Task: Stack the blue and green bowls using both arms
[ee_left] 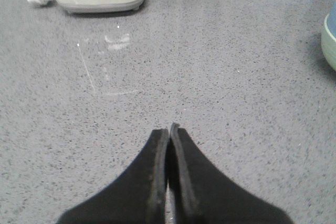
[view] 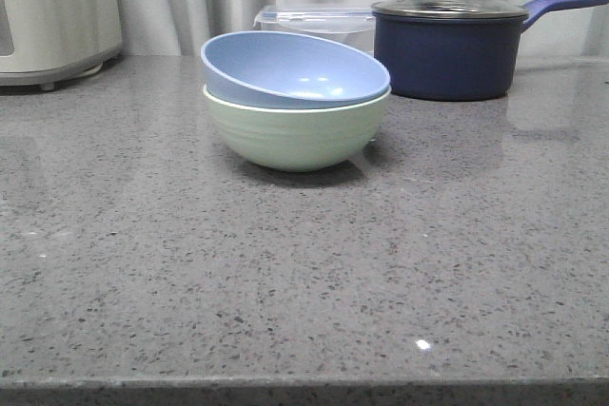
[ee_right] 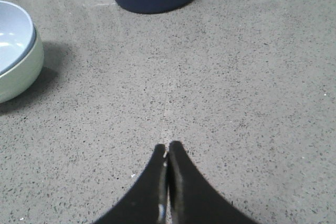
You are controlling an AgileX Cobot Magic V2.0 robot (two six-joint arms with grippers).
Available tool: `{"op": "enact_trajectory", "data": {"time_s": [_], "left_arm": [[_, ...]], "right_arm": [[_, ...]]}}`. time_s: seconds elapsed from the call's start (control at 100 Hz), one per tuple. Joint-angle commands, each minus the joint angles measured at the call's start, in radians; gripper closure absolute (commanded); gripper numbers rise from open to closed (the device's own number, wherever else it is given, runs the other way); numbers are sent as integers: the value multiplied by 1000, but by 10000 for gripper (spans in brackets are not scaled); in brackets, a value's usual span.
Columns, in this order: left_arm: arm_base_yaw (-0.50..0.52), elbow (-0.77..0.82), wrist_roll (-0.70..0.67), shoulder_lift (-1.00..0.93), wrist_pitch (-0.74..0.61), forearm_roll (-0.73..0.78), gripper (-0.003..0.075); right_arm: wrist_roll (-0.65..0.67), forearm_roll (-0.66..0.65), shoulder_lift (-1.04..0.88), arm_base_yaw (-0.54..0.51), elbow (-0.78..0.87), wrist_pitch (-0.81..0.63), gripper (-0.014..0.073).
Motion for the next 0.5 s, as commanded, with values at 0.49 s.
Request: {"op": "enact_trajectory", "data": {"time_s": [0.49], "left_arm": [[1, 8, 55, -72, -92, -2, 741]], "right_arm": [[-15, -13, -54, -7, 6, -81, 674]]}}
